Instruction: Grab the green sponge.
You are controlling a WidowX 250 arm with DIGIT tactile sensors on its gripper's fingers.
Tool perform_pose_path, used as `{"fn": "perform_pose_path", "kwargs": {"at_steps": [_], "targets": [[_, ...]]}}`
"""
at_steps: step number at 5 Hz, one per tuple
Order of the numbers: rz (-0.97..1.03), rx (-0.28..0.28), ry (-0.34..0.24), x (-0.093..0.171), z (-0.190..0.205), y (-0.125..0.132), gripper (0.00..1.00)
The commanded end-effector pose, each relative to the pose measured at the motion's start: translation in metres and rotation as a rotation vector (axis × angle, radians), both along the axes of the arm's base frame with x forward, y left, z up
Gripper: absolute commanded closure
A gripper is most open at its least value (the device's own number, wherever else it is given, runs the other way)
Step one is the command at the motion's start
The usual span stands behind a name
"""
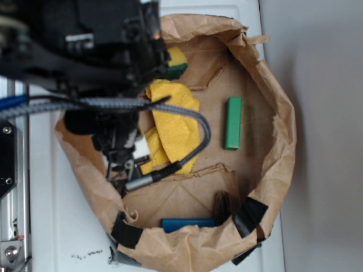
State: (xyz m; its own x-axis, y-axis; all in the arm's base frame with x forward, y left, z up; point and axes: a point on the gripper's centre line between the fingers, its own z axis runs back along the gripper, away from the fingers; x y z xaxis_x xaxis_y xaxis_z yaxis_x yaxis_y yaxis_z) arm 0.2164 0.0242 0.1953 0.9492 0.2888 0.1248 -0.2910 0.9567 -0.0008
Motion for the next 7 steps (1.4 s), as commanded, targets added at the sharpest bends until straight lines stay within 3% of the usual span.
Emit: {"fn": "perform_pose_path", "kwargs": {"at_steps": [1, 2, 3, 4, 5, 6, 7], "targets": [[0.018, 0.009, -0.056, 0.004, 0.014, 0.007, 0.0], [0.018, 0.009, -0.056, 0.004, 0.014, 0.007, 0.0], [-0.122, -0.022, -0.084, 0.016, -0.002, 0.015, 0.0], [-0.231, -0.037, -0.157, 0.024, -0.016, 0.023, 0.0], [-0.313, -0.005, -0.191, 0.033, -0.036, 0.033, 0.0], [-0.346, 0.026, -0.112, 0.046, -0.067, 0.046, 0.0], [-0.346, 0.026, -0.112, 0.046, -0.067, 0.046, 0.0]]}}
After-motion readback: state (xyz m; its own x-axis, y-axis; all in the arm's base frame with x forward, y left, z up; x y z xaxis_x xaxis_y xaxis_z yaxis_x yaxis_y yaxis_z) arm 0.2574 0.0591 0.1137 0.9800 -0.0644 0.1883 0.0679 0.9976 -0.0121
